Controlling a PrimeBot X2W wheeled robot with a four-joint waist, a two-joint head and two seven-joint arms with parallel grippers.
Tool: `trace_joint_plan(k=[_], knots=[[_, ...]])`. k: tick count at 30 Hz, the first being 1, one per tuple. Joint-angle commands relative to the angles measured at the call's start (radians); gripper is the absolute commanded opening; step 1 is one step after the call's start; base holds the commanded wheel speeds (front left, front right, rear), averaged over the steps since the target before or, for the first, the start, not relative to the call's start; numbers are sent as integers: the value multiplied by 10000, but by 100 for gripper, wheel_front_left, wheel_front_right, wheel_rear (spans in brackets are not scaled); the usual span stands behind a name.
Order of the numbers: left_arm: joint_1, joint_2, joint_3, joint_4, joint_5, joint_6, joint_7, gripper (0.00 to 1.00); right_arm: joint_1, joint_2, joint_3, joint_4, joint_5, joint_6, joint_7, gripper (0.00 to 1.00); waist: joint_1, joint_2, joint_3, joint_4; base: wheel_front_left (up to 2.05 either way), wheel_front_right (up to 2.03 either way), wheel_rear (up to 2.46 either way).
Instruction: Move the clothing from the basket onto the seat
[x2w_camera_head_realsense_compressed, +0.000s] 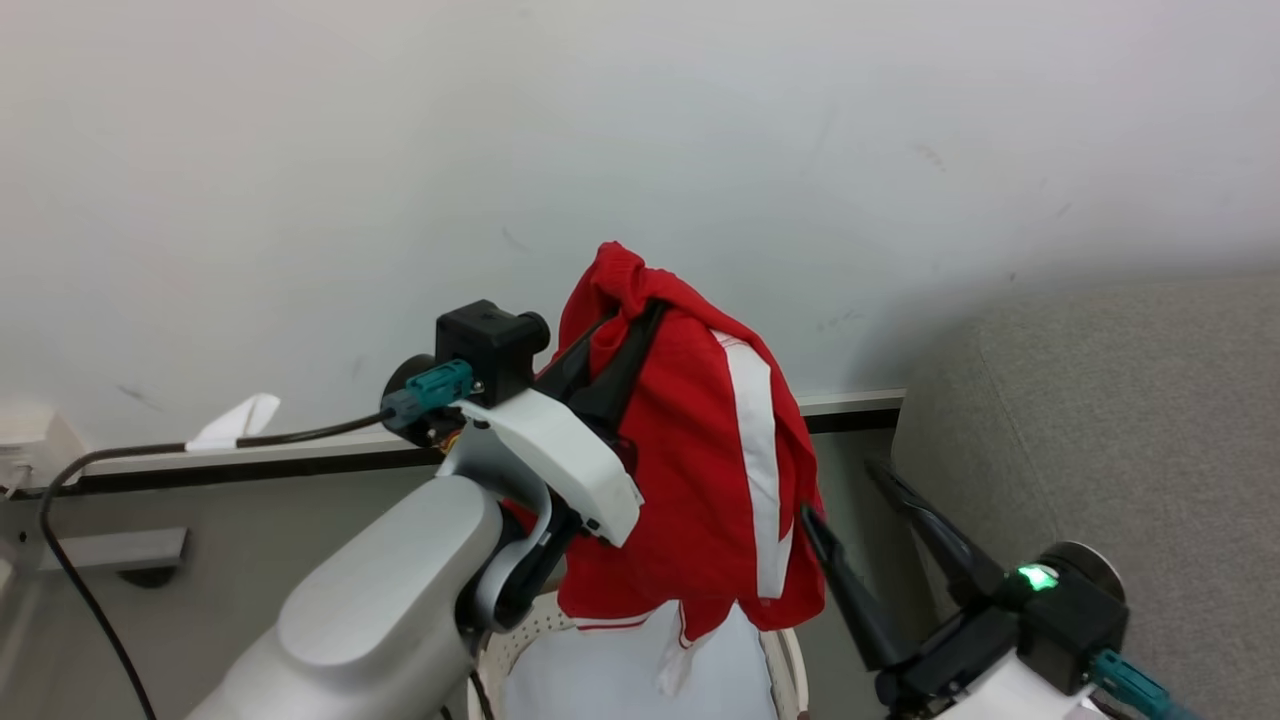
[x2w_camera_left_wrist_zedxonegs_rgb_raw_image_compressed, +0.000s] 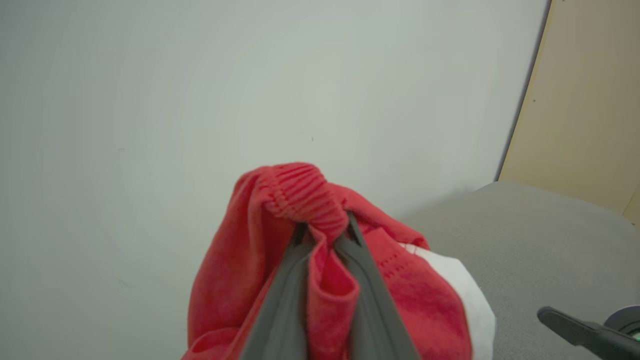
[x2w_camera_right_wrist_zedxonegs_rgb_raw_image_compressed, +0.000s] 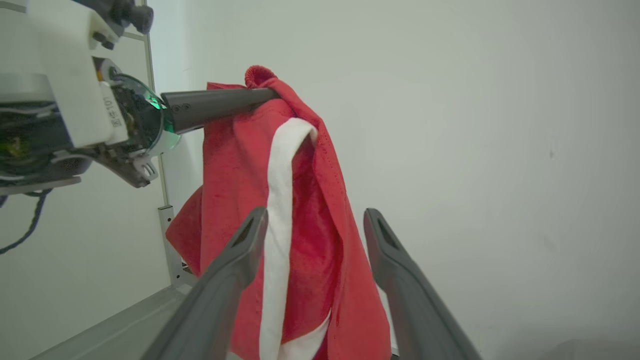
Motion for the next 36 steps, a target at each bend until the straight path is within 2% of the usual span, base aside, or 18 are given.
trace_joint_plan(k=[1, 9, 21, 30, 36], knots=[[-45, 4, 28, 9, -19, -4, -49, 0, -244, -20, 155, 160, 35, -21, 9, 100, 0, -1, 20, 35, 0, 0, 0], [-83, -246, -187, 117, -45, -133, -74, 0, -1244, 426, 481, 1361, -151, -21, 9, 100, 0, -1, 37, 410, 0, 0, 0], [5, -695, -734, 253, 0, -410, 70, 0, -2347, 257, 1130, 2999, 501, -21, 9, 100, 0, -1, -110, 1346, 0, 0, 0], [-174, -1131, -1277, 338, 179, -602, 295, 0, -2892, 408, 1932, 4723, 1657, -21, 9, 100, 0, -1, -299, 2099, 0, 0, 0], [-263, -1247, -1420, 451, 195, -681, 332, 0, -3516, 535, 3187, 5904, 2685, -21, 9, 100, 0, -1, -383, 2403, 0, 0, 0]])
